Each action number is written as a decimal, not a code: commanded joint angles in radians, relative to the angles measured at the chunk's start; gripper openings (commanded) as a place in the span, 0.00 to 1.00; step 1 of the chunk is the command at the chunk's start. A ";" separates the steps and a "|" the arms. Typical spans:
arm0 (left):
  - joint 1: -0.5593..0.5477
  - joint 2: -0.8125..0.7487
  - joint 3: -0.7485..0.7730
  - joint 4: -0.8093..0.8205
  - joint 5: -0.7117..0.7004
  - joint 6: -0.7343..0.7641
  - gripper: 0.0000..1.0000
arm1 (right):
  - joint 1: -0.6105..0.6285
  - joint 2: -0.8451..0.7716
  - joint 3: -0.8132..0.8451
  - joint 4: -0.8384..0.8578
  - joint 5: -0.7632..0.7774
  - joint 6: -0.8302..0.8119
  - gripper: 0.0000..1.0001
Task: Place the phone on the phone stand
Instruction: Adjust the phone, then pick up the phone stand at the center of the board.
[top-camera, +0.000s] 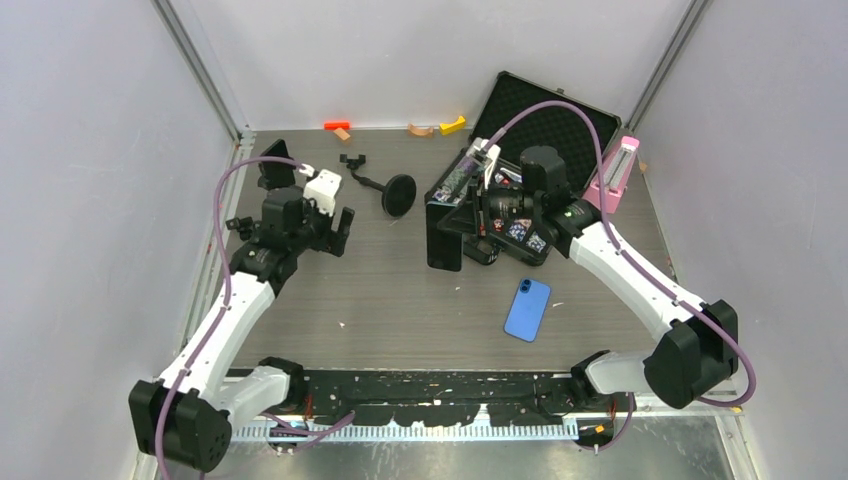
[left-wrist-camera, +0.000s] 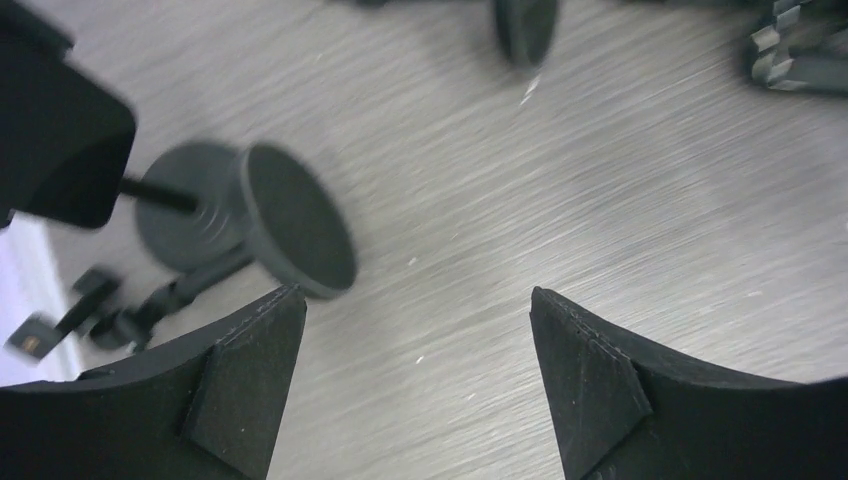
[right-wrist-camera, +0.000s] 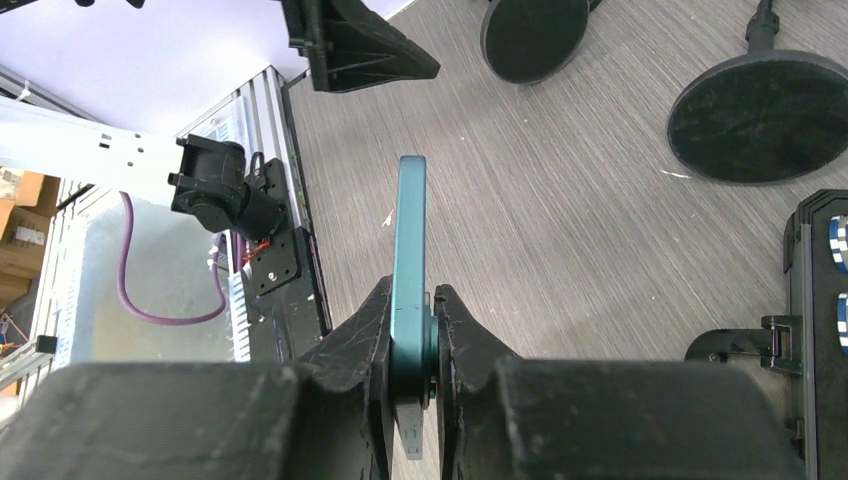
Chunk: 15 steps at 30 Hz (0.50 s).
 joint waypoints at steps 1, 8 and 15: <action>0.002 0.030 -0.015 -0.067 -0.289 0.104 0.85 | 0.002 -0.030 -0.001 0.034 -0.021 -0.017 0.00; 0.044 0.106 -0.072 0.036 -0.337 0.119 0.85 | 0.000 -0.021 -0.007 0.032 -0.033 -0.020 0.00; 0.076 0.190 -0.090 0.138 -0.310 0.093 0.86 | 0.000 -0.014 -0.016 0.038 -0.040 -0.020 0.00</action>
